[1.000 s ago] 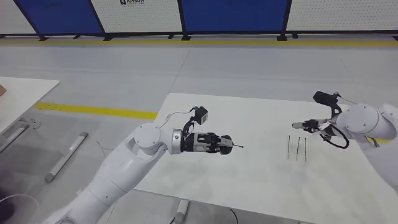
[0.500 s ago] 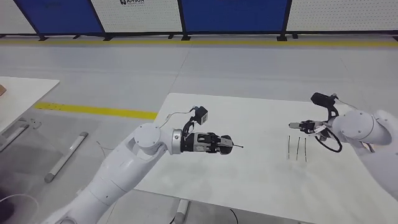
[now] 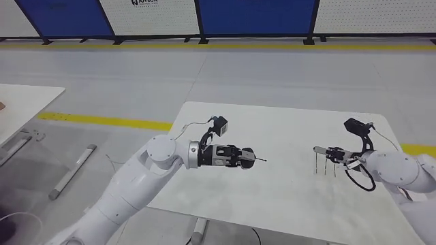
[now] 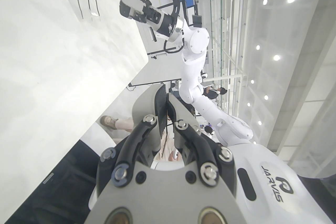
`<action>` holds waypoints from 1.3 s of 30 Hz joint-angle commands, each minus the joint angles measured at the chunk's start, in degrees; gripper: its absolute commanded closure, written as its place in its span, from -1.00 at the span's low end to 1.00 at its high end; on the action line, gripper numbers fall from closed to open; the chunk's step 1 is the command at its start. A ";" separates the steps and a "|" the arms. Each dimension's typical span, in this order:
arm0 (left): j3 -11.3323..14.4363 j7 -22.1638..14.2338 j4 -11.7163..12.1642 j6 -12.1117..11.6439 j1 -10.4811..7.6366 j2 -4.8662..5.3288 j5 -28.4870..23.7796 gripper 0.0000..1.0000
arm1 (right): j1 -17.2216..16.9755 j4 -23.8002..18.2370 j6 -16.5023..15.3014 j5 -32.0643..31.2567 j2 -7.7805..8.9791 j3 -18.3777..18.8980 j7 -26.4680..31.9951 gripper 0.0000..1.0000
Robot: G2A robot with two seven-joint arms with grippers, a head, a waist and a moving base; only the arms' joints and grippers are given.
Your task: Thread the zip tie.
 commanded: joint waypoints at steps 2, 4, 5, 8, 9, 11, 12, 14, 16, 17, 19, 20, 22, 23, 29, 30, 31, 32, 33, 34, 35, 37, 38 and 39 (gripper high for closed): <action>0.00 0.00 0.00 0.00 0.00 0.00 0.00 1.00 | 0.11 0.27 0.00 -0.09 -0.05 -0.14 0.24 -1.00; 0.00 0.00 0.00 0.00 0.00 0.00 0.00 1.00 | 0.11 0.27 0.00 -0.09 -0.05 -0.14 0.24 -1.00; 0.00 0.00 0.00 0.00 0.00 0.00 0.00 1.00 | 0.11 0.27 0.00 -0.09 -0.05 -0.14 0.24 -1.00; 0.00 0.00 0.00 0.00 0.00 0.00 0.00 1.00 | 0.11 0.27 0.00 -0.09 -0.05 -0.14 0.24 -1.00; 0.00 0.00 0.00 0.00 0.00 0.00 0.00 1.00 | 0.11 0.27 0.00 -0.09 -0.05 -0.14 0.24 -1.00; 0.00 0.00 0.00 0.00 0.00 0.00 0.00 1.00 | -0.32 0.45 -0.13 -0.22 -0.11 -0.08 -1.07 -1.00; 0.00 0.00 0.00 0.00 0.00 0.00 0.00 1.00 | -0.48 0.07 -0.60 -1.69 -0.14 -0.32 -1.95 -1.00; 0.00 0.00 0.00 0.00 0.00 0.00 0.00 1.00 | -0.23 -1.28 -1.08 -5.08 -0.06 -0.35 -2.53 -1.00; 0.00 0.00 0.00 0.00 0.00 0.00 0.00 1.00 | 0.14 -2.79 -1.29 -8.29 0.11 -0.30 -1.70 -1.00; 0.00 0.00 0.00 0.00 0.00 0.00 0.00 1.00 | 0.58 -3.59 -1.17 -9.87 0.18 -0.24 -0.51 -1.00; 0.00 0.00 0.00 0.00 0.00 0.00 0.00 1.00 | 1.28 -3.90 -1.78 -10.70 0.17 -0.21 1.69 -1.00; 0.00 0.00 0.00 0.00 0.00 0.00 0.00 1.00 | 1.73 -3.72 -2.11 -10.82 0.09 -0.37 3.02 -1.00; 0.00 0.00 0.00 0.00 0.00 0.00 0.00 1.00 | 3.55 -1.84 -5.74 -10.32 -0.27 -1.71 8.55 -1.00; 0.00 0.00 0.00 0.00 0.00 0.00 0.00 1.00 | 4.65 -0.28 -4.89 -11.32 -0.55 -2.20 8.82 -1.00; 0.00 0.00 0.00 0.00 0.00 0.00 0.00 1.00 | 4.91 -0.03 -4.55 -11.83 -0.67 -2.50 8.59 -1.00; 0.00 0.00 0.00 0.00 0.00 0.00 0.00 1.00 | 4.91 -0.03 -4.55 -11.83 -0.67 -2.50 8.59 -1.00; 0.00 0.00 0.00 0.00 0.00 0.00 0.00 1.00 | 4.91 -0.03 -4.55 -11.83 -0.67 -2.50 8.59 -1.00; 0.00 0.00 0.00 0.00 0.00 0.00 0.00 1.00 | 4.91 -0.03 -4.55 -11.83 -0.67 -2.50 8.59 -1.00; 0.00 0.00 0.00 0.00 0.00 0.00 0.00 1.00 | 4.56 0.05 -4.97 -11.09 -0.72 -2.40 8.07 -1.00; 0.00 0.00 0.00 0.00 0.00 0.00 0.00 1.00 | 4.24 0.47 -6.63 -9.16 -0.80 -2.22 8.73 -1.00; 0.00 0.00 0.00 0.00 0.00 0.00 0.00 1.00 | 4.73 1.66 -7.72 -8.57 -0.81 -1.67 9.20 -1.00; 0.00 0.00 0.00 0.00 0.00 0.00 0.00 1.00 | 5.30 2.18 -8.63 -7.83 -1.01 -1.63 9.93 -1.00; 0.00 0.00 0.00 0.00 0.00 0.00 0.00 1.00 | 5.87 2.44 -8.61 -7.63 -1.20 -1.72 10.32 -1.00; 0.00 0.00 0.00 0.00 0.00 0.00 0.00 1.00 | 6.22 2.43 -8.73 -7.44 -1.37 -1.96 10.69 -1.00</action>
